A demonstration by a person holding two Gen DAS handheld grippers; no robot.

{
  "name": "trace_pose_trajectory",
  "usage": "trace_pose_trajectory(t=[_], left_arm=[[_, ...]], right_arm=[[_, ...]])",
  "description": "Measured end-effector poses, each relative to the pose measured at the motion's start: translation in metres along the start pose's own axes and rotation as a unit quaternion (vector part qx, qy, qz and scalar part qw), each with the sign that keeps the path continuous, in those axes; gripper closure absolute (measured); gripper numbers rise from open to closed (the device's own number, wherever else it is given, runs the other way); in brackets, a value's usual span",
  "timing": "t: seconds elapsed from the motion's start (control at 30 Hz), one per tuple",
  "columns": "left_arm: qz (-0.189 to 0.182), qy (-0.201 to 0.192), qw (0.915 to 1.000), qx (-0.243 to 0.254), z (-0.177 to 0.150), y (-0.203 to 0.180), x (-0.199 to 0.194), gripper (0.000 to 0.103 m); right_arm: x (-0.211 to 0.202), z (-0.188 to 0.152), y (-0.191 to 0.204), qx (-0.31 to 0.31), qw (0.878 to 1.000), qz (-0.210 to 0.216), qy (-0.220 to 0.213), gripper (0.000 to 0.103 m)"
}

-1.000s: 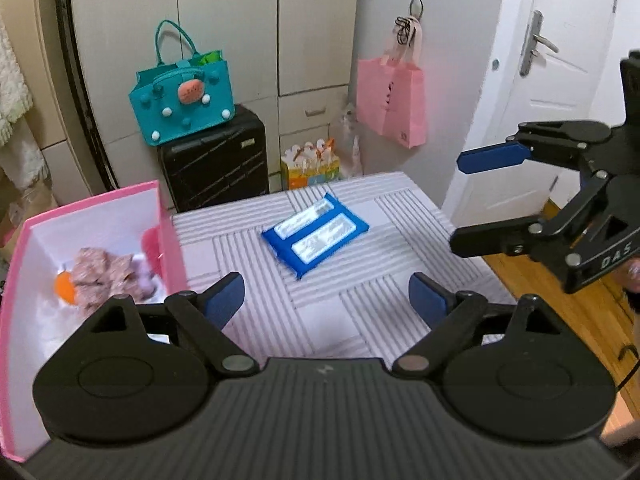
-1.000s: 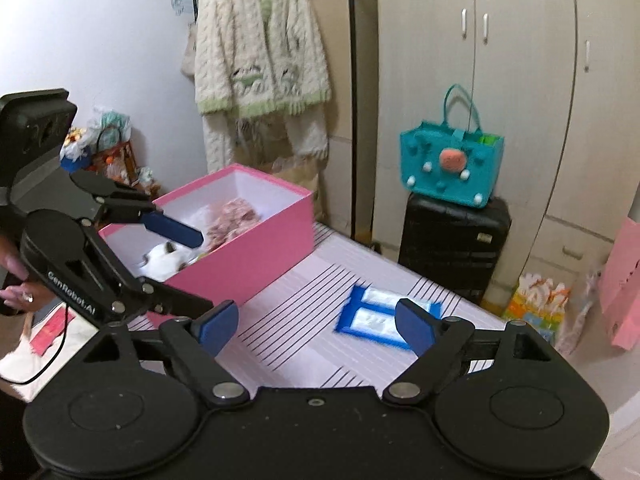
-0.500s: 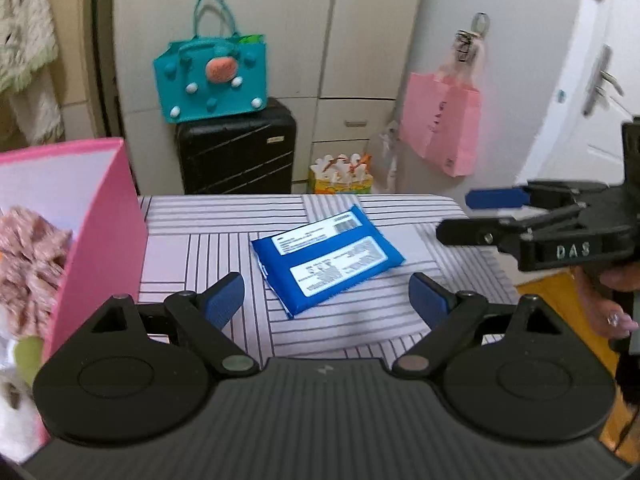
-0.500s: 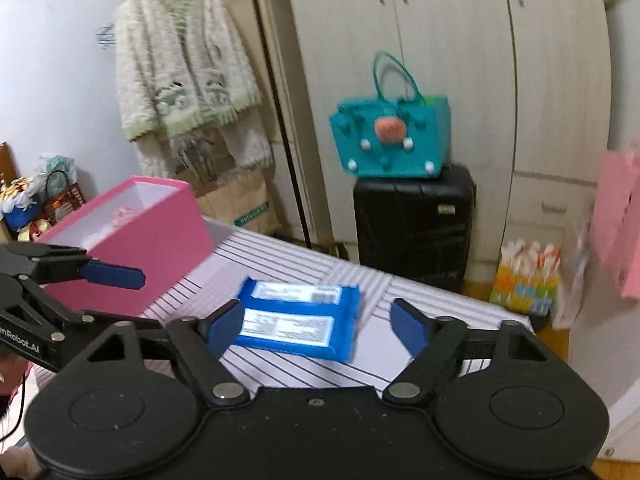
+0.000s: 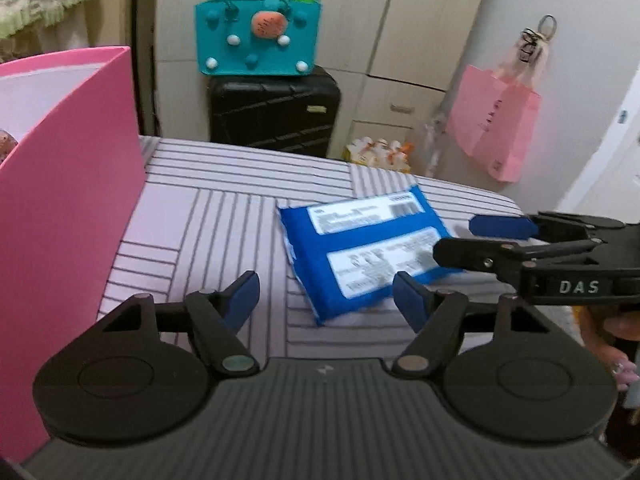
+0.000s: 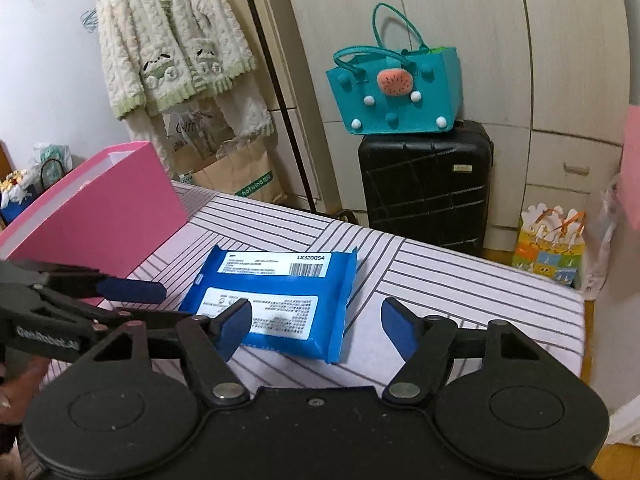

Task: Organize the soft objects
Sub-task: 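Grasp the blue wipes packet with the right gripper, then lift and carry the blue packet with the right gripper over the box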

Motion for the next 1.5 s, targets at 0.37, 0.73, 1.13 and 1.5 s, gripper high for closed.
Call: trace_pose_trajectory(t=[0.37,0.73,1.13,1.5], left_arm=[[0.026,-0.029,0.9985,-0.037,0.000,0.011,0.009,0.034],[-0.011,-0.039,0.9988,-0.028,-0.002,-0.012,0.009,0.061],[-0.062,-0.038,0.9971,-0.021,-0.005,-0.022,-0.024,0.062],[-0.132,-0.047,0.9901,-0.009,-0.005,-0.031,-0.087,0.062]], right_arm=[[0.019,-0.011,-0.003,0.042,0.999,0.017,0.001,0.040],[0.013,-0.018,0.005,0.048,0.999,0.023,-0.009,0.065],[-0.012,-0.025,0.027,0.063,0.998,-0.003,0.003,0.054],[-0.071,-0.027,0.064,0.083,0.996,-0.032,-0.022,0.043]])
Point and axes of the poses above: each gripper's, at about its wrist camera, not at the fingertips, and x roughly the way its jaws point, y to its left, z to its top, the point moved 9 cm from there along x, roughly the way its jaws point, and after that the axes turned 10 degrees about -y, right-handed, at the moved point
